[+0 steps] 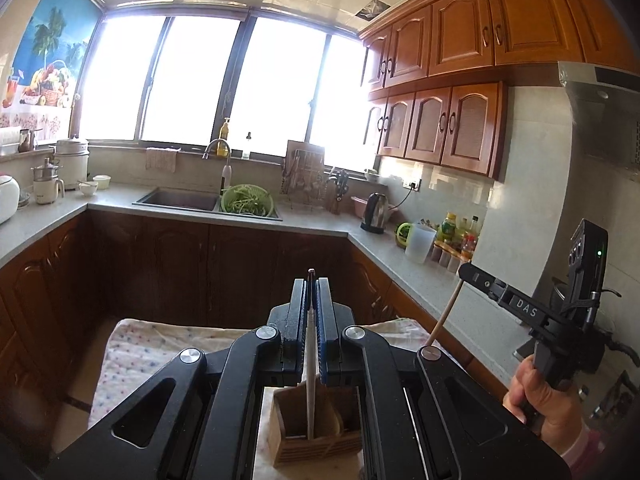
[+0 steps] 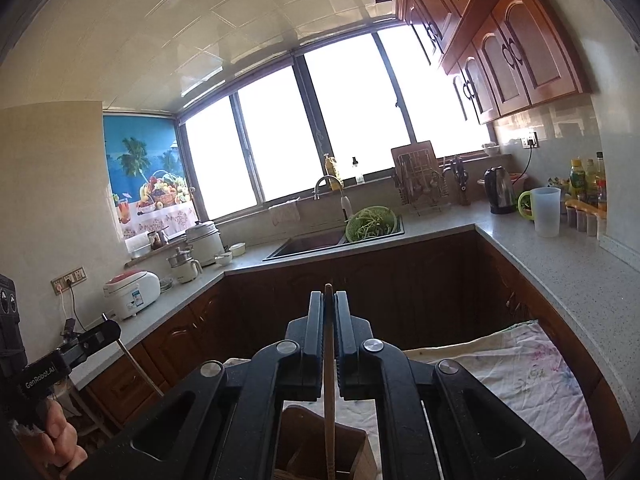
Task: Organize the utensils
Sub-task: 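Lift both held chopsticks and lower them into the wooden utensil holder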
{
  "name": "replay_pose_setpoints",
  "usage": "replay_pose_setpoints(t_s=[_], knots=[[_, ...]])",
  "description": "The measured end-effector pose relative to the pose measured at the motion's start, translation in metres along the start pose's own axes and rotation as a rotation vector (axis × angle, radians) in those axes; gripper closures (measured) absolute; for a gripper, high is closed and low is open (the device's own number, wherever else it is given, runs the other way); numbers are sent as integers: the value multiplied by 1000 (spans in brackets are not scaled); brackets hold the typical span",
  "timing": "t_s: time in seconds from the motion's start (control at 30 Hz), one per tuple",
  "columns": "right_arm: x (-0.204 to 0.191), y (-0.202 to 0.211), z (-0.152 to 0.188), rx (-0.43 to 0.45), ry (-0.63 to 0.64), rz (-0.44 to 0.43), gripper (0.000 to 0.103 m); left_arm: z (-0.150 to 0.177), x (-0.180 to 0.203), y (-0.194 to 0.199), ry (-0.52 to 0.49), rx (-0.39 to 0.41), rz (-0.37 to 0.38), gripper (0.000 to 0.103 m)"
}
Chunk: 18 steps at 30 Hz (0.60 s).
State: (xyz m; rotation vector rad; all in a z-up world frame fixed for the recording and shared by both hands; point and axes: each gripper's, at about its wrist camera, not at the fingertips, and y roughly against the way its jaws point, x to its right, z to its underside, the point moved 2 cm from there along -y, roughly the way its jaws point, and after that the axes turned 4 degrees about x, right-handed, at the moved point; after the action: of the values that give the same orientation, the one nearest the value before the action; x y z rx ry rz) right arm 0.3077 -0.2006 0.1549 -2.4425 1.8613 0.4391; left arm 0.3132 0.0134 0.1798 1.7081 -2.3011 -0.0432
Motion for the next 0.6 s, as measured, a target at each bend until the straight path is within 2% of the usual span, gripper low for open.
replay_pose_setpoints(t_s=[0.27, 0.4, 0.6], knots=[[24, -45, 47, -55, -48, 4, 98, 48, -16, -60, 41, -39, -28, 100], [32, -54, 71, -67, -72, 2, 98, 72, -17, -74, 46, -56, -45, 100], [41, -57, 85, -75, -96, 16, 98, 94, -25, -86, 58, -99, -67, 99]])
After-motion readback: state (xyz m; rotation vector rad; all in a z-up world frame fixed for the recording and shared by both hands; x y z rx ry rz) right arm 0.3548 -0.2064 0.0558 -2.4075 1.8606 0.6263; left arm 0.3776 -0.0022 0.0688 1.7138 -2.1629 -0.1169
